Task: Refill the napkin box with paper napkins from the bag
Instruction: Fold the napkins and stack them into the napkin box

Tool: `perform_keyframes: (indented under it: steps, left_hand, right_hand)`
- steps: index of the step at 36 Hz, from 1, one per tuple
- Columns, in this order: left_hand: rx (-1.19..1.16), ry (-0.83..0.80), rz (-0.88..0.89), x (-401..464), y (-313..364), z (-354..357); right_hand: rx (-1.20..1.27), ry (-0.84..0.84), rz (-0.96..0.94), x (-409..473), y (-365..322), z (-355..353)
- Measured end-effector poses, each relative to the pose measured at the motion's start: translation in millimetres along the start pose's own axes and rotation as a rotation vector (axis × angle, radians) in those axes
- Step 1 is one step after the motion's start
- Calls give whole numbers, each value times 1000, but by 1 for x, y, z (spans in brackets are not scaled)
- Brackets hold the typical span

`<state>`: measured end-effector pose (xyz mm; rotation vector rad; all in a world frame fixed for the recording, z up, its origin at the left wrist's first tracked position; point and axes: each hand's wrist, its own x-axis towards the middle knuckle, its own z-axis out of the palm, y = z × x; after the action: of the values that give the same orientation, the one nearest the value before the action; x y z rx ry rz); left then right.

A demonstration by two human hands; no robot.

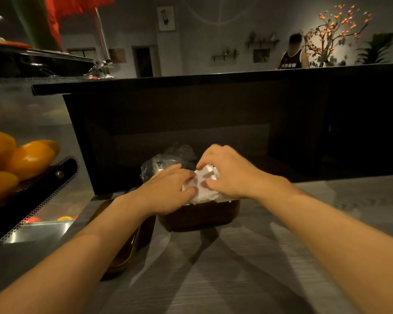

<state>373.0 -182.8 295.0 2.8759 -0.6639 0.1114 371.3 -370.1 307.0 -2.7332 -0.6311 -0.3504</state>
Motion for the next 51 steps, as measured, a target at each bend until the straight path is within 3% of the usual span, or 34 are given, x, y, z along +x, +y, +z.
perform_keyframes:
  steps: [2,4,9,17,21,26,51]
  left_hand:
    - [-24,-47,10,0,1,-1]
    - [-34,-66,49,-1,-1,0]
    - [-92,-185,-13,-1,-5,-3]
    - [50,-300,-38,5,-2,3]
    - [30,-289,-47,11,2,-2]
    - [-55,-112,-124,11,-3,-2]
    - [-133,-302,-182,18,-6,-3]
  right_hand:
    - [-5,-202,-12,0,4,2]
    - [6,-295,16,0,9,3]
    - [-73,-337,18,-3,22,4]
    - [-140,-439,93,7,19,8]
    - [-198,-419,151,14,9,9]
    - [-138,-407,177,8,1,3]
    - [110,-453,213,4,11,5]
